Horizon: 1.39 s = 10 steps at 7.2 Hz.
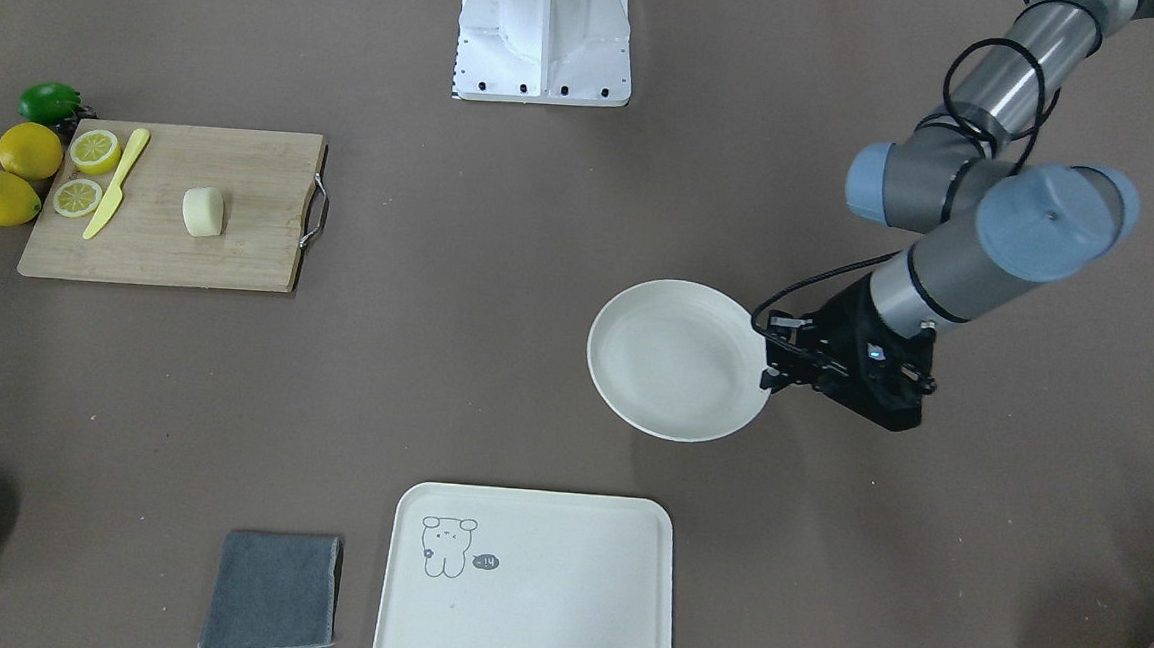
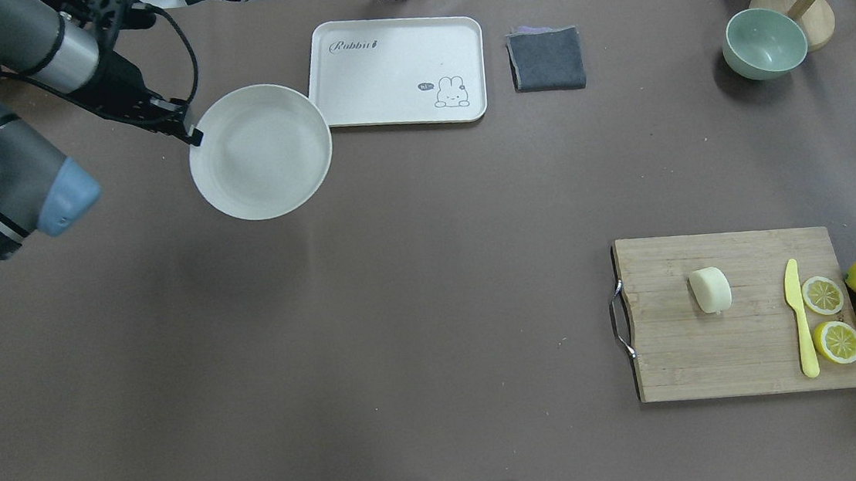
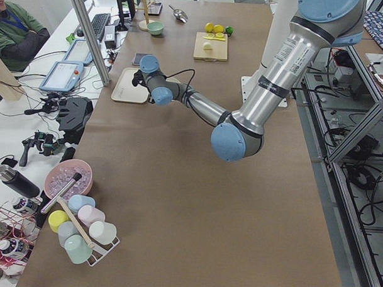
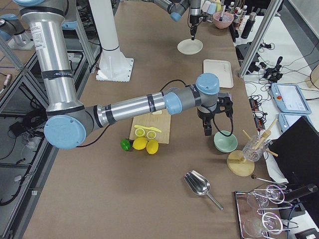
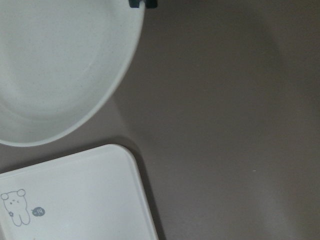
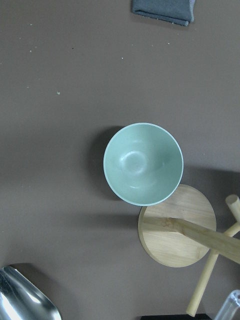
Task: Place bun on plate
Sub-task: 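Carry the white plate with the left gripper to the table centre, then release the plate and retract the left arm while the right arm approaches the board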
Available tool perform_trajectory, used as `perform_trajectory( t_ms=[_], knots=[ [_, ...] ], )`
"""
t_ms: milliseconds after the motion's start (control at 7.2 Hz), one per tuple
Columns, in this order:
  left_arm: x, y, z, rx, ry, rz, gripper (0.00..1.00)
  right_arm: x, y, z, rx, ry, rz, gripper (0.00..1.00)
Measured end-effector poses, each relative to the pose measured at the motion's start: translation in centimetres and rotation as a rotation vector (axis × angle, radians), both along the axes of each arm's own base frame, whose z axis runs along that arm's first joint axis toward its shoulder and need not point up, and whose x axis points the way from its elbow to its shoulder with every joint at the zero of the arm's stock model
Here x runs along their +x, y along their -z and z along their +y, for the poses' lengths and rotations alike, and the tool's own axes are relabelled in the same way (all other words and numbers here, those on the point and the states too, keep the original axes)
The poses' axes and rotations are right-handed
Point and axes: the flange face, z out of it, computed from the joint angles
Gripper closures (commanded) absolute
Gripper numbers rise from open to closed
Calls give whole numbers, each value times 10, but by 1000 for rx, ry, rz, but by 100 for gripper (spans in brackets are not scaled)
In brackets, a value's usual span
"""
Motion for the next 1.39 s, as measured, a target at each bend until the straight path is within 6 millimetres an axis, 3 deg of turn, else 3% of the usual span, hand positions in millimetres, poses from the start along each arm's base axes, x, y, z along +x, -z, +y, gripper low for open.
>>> perform_trajectory(
  t_ms=[139,417,694,833,972,1111,1389],
  knots=[
    [33,16,18,-4,21,13,100,-5,2,-1,4,8,0,0],
    [94,30,62,21,54,31,100,-15,6,-3,13,24,0,0],
    [135,39,103,28,53,60,100,-20,13,-5,25,33,0,0],
    [148,45,119,29,53,68,55,-21,14,-6,28,35,2,0],
    [157,48,131,37,54,74,26,-23,16,-7,33,36,3,0],
    [159,52,138,45,56,82,4,-24,18,-8,35,38,3,0],
    [148,63,137,60,72,104,3,-30,24,-7,46,49,-2,0]
  ],
)
